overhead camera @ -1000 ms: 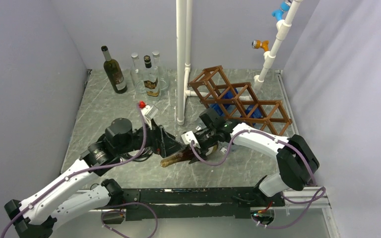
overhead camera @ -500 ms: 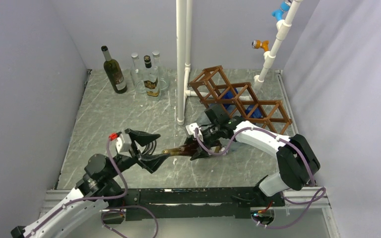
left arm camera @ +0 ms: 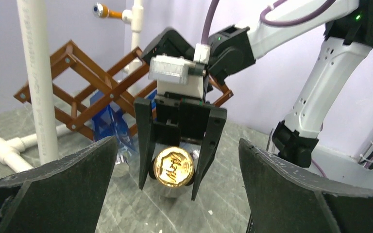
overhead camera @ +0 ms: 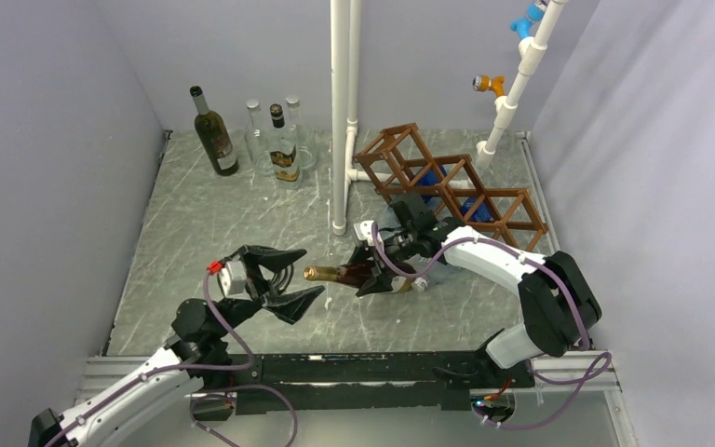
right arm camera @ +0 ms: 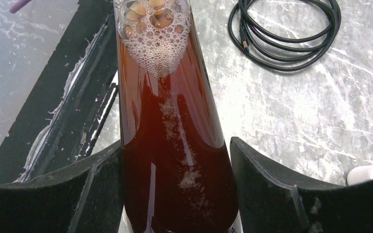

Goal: Take the wine bottle off the wine rack
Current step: Pick up the wine bottle from the wine rack.

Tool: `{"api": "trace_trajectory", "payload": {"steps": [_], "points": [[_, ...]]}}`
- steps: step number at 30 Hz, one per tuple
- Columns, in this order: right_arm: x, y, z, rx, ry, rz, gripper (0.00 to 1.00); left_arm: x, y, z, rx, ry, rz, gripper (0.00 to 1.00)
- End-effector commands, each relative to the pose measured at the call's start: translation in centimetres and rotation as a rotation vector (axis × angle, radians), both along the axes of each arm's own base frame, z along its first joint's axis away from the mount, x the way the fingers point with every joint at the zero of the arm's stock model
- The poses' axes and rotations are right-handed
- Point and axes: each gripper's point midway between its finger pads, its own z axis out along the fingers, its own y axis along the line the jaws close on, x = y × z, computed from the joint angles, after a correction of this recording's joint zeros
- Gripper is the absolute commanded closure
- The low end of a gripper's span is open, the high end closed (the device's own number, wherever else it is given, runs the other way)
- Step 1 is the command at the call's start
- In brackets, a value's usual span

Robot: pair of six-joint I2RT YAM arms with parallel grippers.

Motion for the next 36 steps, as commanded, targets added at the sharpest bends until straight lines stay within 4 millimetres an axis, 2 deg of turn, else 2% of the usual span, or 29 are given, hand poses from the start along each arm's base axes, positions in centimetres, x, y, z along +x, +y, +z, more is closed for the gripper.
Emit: {"api": "trace_trajectory", "payload": {"steps": [1, 10, 18, 26, 29, 30, 33, 34, 36], "points": [[-0.8, 0.9, 4.9, 0.18, -0.019, 0.084, 0.87, -0.4, -0.6, 1.1, -0.053, -0.049, -0.046, 0.0], [-0.9, 0.9, 5.0, 0.188, -0.006, 0.089, 0.87, 0.6, -2.5, 0.2, -0.035, -0.001, -0.085, 0.04], [-1.1, 0.8, 5.1, 0.194, 0.006, 0.097, 0.87, 1.2, -3.4, -0.4, -0.044, 0.042, -0.106, 0.16], [-1.3, 0.9, 5.3, 0.205, 0.024, 0.107, 0.87, 1.9, -4.6, 0.1, -0.05, 0.046, -0.121, 0.32], [-1.3, 0.8, 5.4, 0.206, 0.029, 0.107, 0.86, 1.9, -5.0, 0.1, -0.057, 0.055, -0.142, 0.42], [-1.3, 0.8, 5.4, 0.208, 0.029, 0.107, 0.86, 1.9, -5.2, 0.1, -0.06, 0.058, -0.148, 0.5], [-1.3, 0.8, 5.4, 0.208, 0.032, 0.107, 0.86, 1.8, -5.4, 0.2, -0.066, 0.059, -0.162, 0.93], [-1.3, 0.8, 5.4, 0.208, 0.034, 0.107, 0.85, 1.9, -5.5, 0.3, -0.063, 0.062, -0.162, 1.0], [-1.3, 0.7, 5.4, 0.208, 0.036, 0.107, 0.84, 2.1, -5.6, 0.3, -0.056, 0.075, -0.157, 1.0]]}}
